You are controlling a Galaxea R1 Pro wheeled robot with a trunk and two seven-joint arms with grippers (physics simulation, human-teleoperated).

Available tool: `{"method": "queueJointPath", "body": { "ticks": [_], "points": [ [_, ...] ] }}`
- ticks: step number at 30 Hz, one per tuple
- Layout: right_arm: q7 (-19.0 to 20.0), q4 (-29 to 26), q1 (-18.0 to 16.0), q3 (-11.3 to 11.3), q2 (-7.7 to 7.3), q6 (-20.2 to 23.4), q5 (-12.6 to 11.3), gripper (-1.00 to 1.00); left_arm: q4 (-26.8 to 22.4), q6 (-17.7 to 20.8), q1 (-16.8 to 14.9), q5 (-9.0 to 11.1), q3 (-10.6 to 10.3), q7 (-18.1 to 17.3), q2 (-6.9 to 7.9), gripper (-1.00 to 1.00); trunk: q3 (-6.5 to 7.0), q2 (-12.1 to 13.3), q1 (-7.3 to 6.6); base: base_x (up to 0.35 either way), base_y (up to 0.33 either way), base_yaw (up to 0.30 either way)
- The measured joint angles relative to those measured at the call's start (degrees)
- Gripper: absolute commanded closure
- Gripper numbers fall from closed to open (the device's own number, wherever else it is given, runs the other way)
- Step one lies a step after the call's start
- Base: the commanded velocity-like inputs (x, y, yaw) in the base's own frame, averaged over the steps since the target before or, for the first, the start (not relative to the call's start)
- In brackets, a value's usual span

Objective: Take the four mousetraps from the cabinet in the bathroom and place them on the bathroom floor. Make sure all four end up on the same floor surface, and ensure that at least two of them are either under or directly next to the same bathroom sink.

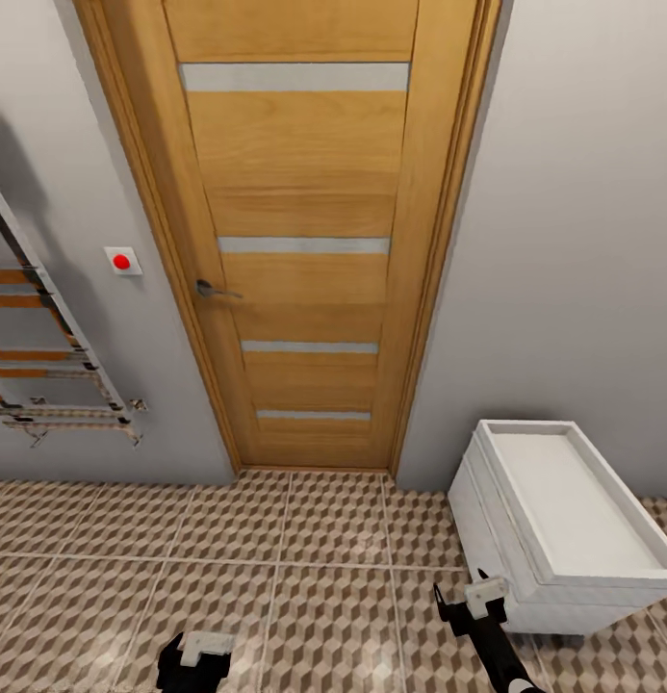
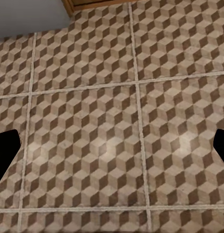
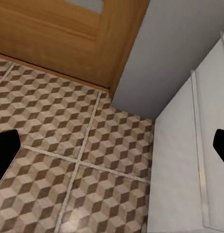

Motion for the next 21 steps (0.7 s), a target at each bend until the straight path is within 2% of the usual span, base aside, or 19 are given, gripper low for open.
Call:
{"method": "queueJointPath", "body": {
  "ticks": [21],
  "points": [
    [0.0, 0.0, 0.0, 0.0, 0.52, 0.0, 0.0, -1.00, 0.0, 0.0, 0.0, 0.0, 0.0, 0.0, -0.05, -1.00, 0.00, 0.0, 0.00, 0.000, 0.000, 0.255]
  ]
}}
